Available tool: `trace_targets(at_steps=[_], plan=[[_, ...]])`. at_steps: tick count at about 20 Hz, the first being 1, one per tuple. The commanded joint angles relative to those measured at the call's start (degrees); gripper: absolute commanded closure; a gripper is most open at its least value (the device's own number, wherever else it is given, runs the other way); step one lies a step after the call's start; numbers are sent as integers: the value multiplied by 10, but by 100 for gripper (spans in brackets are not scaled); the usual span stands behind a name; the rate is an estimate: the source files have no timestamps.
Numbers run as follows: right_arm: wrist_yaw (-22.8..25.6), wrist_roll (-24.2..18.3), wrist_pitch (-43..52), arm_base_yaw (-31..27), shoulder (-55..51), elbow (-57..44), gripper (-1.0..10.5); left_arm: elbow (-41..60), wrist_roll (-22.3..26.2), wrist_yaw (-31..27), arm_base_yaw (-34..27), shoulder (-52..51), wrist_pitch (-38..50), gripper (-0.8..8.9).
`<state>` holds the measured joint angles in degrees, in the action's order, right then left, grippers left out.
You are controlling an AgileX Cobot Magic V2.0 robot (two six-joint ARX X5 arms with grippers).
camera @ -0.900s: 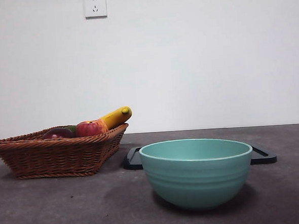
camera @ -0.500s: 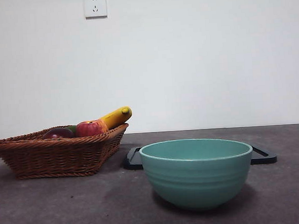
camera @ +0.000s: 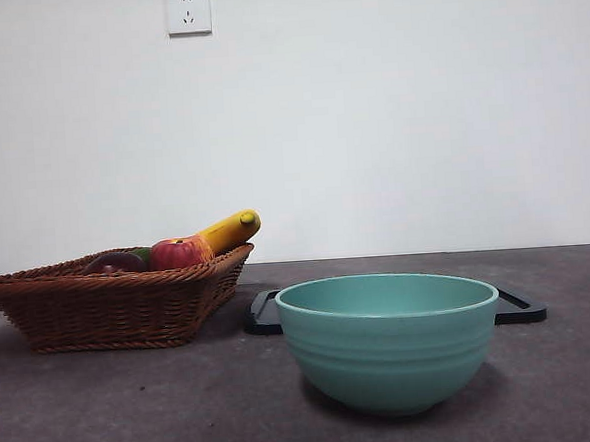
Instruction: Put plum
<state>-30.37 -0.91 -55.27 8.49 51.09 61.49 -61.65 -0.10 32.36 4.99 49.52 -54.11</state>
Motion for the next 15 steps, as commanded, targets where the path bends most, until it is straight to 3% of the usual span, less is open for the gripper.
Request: trace_targets(at_steps=[1, 5, 12, 15], plan=[[-3, -31, -20, 26, 17, 22, 940, -19, 25, 11, 20, 15, -8, 805], [-3, -43, -42, 61, 28, 23, 940, -19, 31, 11, 51, 22, -23, 805], [-3, -42, -40, 67, 28, 23, 927, -19, 31, 11, 56, 22, -20, 767], [-2, -39, -40, 67, 28, 23, 640, -19, 31, 11, 56, 22, -20, 545]])
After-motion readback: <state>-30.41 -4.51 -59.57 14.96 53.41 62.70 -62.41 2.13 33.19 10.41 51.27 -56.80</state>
